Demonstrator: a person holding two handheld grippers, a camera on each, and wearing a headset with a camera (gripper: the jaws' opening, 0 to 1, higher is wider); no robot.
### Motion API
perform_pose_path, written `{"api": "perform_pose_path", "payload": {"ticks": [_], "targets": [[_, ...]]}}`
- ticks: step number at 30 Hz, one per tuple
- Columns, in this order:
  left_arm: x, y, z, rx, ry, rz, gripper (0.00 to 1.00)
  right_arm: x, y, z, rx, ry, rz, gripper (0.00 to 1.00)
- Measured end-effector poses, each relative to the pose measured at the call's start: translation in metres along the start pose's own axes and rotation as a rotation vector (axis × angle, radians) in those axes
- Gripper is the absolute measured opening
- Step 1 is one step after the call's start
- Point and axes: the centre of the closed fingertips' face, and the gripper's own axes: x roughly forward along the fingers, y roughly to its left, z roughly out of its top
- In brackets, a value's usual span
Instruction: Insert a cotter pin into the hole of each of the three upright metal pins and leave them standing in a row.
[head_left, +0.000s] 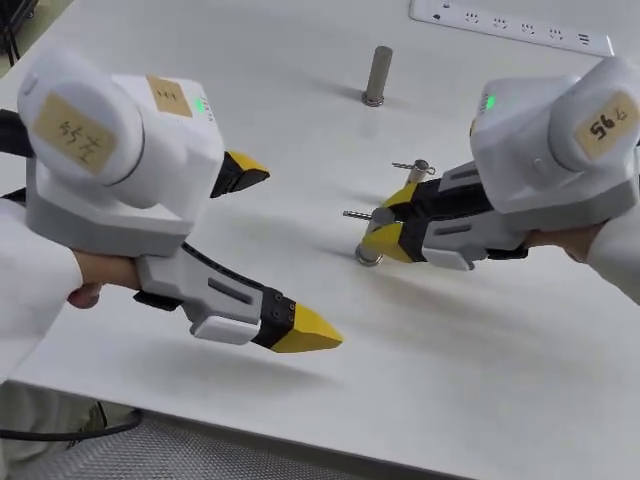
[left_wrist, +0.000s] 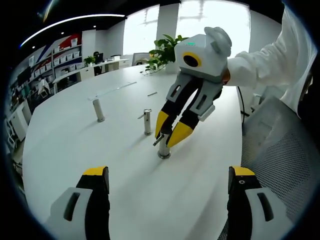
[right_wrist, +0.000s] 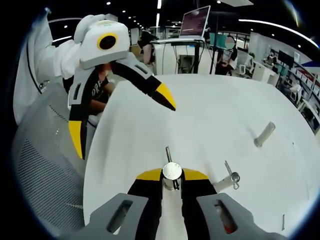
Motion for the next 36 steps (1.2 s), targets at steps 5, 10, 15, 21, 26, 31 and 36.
{"api": "perform_pose_path", "payload": {"ticks": [5,10,15,21,26,31,36], "targets": [[0.0,0.0,0.001,0.0,-0.002,-0.002,0.99,-0.011,0.001,-0.002,0.003,-0.022,0.002,0.07],[0.0,-0.002,0.003,-0.007,-0.007,-0.006,0.99,-0.032,-0.009,-0.008,0.022,-0.05,-0.009,0.07],[0.001,-0.004,0.005,-0.006,-0.003,-0.012,0.99,-0.053,-0.029,-0.025,0.036,-0.031,-0.039,0.07],[0.004,-0.01,-0.001,0.013,0.047,-0.035,0.99,-0.073,-0.05,-0.04,0.059,-0.038,-0.078,0.07],[0.003,-0.013,0.002,0.012,0.045,-0.036,0.99,-0.082,-0.065,-0.051,0.085,-0.044,-0.104,0.07],[0.0,-0.015,0.006,0.021,0.039,-0.031,0.99,-0.087,-0.079,-0.062,0.083,-0.051,-0.099,0.07],[-0.002,-0.013,0.004,0.029,0.053,-0.023,0.99,-0.085,-0.088,-0.07,0.083,-0.055,-0.098,0.07]]}}
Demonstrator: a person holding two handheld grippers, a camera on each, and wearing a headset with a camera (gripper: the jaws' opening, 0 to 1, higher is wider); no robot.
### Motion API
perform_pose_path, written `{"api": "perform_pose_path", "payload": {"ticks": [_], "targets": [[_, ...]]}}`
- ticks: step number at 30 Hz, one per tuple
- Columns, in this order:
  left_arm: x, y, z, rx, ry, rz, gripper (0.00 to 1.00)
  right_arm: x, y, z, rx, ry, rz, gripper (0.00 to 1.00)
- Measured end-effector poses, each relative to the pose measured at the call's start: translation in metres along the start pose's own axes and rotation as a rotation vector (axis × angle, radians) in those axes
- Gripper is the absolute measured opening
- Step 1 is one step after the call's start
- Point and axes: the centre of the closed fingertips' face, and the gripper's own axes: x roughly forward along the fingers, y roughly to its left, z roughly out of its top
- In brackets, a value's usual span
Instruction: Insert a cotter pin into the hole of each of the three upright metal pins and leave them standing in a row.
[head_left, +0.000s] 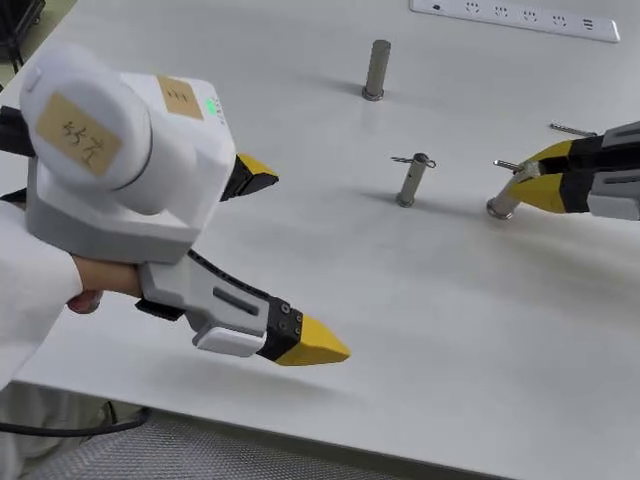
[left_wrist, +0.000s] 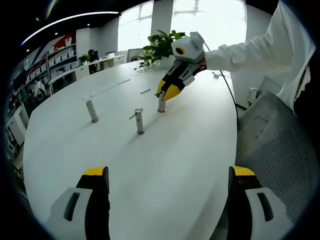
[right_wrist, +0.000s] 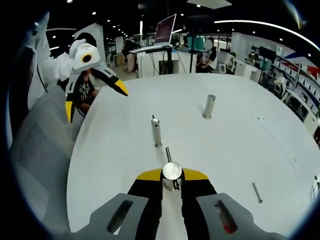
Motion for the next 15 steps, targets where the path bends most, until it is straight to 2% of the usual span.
{"api": "perform_pose_path", "payload": {"ticks": [6,15], "targets": [[0.0,0.001,-0.001,-0.005,0.008,0.005,0.99,0.006,0.002,-0.001,-0.023,0.005,0.031,0.07],[-0.001,0.003,0.0,-0.009,0.006,0.009,0.99,0.012,0.002,0.005,-0.02,-0.011,0.053,0.07]]}}
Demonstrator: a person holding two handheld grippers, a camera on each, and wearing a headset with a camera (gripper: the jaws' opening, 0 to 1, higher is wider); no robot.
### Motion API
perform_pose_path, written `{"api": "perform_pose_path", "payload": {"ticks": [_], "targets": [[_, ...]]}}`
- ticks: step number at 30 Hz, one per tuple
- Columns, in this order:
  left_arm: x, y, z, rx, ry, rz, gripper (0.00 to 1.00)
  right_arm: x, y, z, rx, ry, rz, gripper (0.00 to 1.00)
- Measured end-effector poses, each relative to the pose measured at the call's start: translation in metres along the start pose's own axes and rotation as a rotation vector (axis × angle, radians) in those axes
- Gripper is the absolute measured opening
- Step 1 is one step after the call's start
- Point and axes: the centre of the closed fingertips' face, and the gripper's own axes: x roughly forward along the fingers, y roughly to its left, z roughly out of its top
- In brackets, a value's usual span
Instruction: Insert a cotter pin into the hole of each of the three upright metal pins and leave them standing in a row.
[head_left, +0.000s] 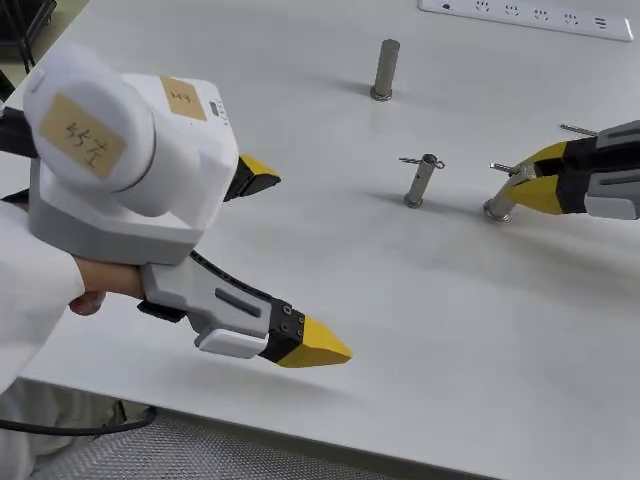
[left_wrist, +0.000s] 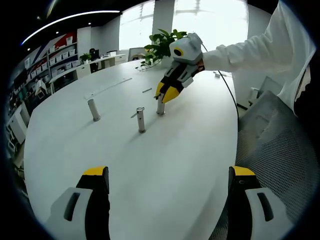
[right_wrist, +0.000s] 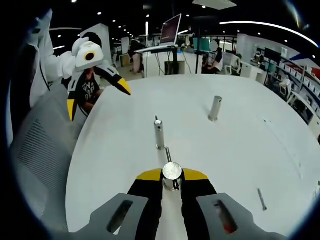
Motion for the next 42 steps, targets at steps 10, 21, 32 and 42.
{"api": "perform_pose_path", "payload": {"ticks": [10,21,32,42], "targets": [[0.001,0.0,-0.001,0.012,0.009,-0.003,0.99,0.003,-0.001,-0.003,-0.028,0.019,0.01,0.08],[-0.001,0.001,-0.004,0.011,0.014,-0.003,0.99,0.006,-0.002,-0.005,-0.028,0.026,0.007,0.08],[-0.002,-0.001,-0.007,-0.012,0.024,-0.011,0.97,0.007,0.001,-0.002,0.021,-0.013,0.012,0.09],[-0.002,-0.001,-0.002,-0.016,0.01,-0.004,0.98,-0.001,0.011,0.015,0.066,-0.065,0.012,0.23]]}}
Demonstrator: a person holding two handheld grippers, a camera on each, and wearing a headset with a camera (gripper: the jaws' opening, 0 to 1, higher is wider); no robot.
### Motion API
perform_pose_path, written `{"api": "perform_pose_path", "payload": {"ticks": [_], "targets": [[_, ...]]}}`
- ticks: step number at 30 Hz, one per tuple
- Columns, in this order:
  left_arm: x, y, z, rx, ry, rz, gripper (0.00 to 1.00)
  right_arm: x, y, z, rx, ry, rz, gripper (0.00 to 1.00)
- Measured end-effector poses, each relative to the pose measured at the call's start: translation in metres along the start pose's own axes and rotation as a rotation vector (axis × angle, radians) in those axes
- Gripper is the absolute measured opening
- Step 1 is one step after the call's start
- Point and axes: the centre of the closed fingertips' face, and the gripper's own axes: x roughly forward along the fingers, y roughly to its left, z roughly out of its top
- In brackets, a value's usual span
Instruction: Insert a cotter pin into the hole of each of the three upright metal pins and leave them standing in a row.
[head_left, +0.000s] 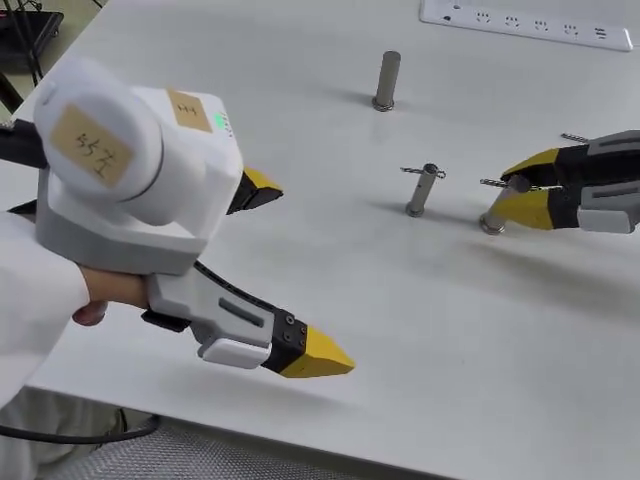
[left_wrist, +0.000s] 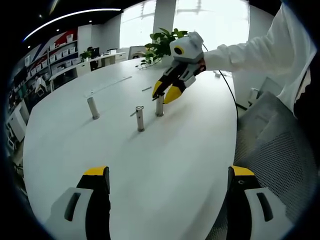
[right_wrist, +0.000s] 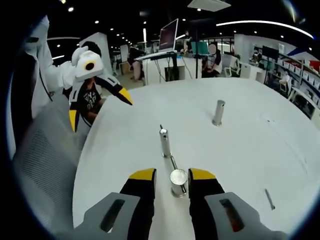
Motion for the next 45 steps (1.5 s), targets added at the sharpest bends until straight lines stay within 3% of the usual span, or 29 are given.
{"api": "perform_pose_path", "payload": {"ticks": [7,12,14,16,17,21,24,27,30,32,33,36,39,45], "targets": [[0.0,-0.001,0.003,-0.003,-0.01,0.006,0.98,-0.018,0.009,0.009,0.033,-0.045,-0.072,0.52],[-0.002,-0.003,0.011,-0.013,-0.046,0.019,0.98,-0.041,0.018,0.007,0.101,-0.085,-0.158,0.64],[-0.004,-0.003,0.016,-0.029,-0.071,0.028,0.98,-0.048,0.025,0.0,0.153,-0.076,-0.182,0.68],[-0.005,-0.002,0.018,-0.039,-0.088,0.038,0.98,-0.054,0.032,-0.008,0.178,-0.058,-0.191,0.65],[-0.006,-0.001,0.02,-0.052,-0.097,0.042,0.98,-0.059,0.032,-0.015,0.211,-0.045,-0.234,0.66],[-0.009,-0.002,0.022,-0.076,-0.117,0.052,0.98,-0.07,0.043,-0.026,0.271,-0.061,-0.274,0.85],[-0.012,-0.003,0.023,-0.103,-0.134,0.058,0.99,-0.075,0.053,-0.043,0.318,0.006,-0.262,0.95],[-0.013,-0.004,0.022,-0.123,-0.146,0.062,0.99,-0.076,0.062,-0.051,0.315,0.035,-0.268,0.98],[-0.014,-0.005,0.022,-0.137,-0.151,0.066,0.99,-0.077,0.068,-0.05,0.347,0.021,-0.279,0.98],[-0.015,-0.006,0.022,-0.146,-0.156,0.07,0.99,-0.077,0.07,-0.05,0.389,0.016,-0.28,0.98],[-0.015,-0.006,0.022,-0.149,-0.158,0.069,0.99,-0.076,0.074,-0.051,0.444,0.022,-0.273,0.98],[-0.017,-0.005,0.024,-0.163,-0.174,0.074,0.99,-0.079,0.071,-0.047,0.407,-0.02,-0.306,0.98],[-0.019,-0.004,0.027,-0.157,-0.186,0.075,0.99,-0.08,0.069,-0.046,0.404,-0.029,-0.324,0.98],[-0.023,0.006,0.037,-0.179,-0.228,0.081,0.99,-0.084,0.073,-0.04,0.405,-0.071,-0.346,0.95]]}}
